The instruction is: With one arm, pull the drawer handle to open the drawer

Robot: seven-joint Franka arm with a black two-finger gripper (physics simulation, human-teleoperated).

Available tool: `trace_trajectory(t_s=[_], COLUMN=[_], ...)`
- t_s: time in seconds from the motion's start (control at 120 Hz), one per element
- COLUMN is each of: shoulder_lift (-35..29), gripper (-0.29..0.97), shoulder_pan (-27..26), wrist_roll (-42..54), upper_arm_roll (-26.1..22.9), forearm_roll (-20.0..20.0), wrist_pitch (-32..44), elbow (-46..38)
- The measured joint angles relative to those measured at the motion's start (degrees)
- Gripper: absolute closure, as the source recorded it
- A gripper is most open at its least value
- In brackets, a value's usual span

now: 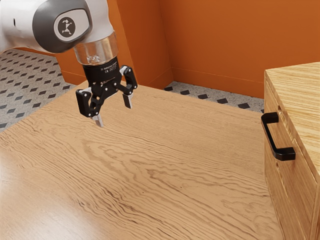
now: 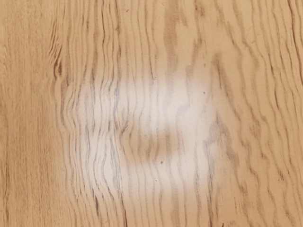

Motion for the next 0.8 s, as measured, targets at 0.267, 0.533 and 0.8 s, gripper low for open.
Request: trace_trajectory(t_s=[0.267, 0.533, 0.8], shoulder_lift=[-0.1, -7.1, -5.8], gripper=[0.0, 0.0, 0.0], shoulder_pan=[-0.1, -2.7, -11.8], wrist_roll=[-0.2, 1.2, 8.5], upper_arm_roll=[0.6, -1.3, -1.6], forearm_roll=[-1.2, -6.6, -19.3], wrist_pitch=[0.0, 6.2, 23.3], elbow=[-0.1, 4.6, 2.2])
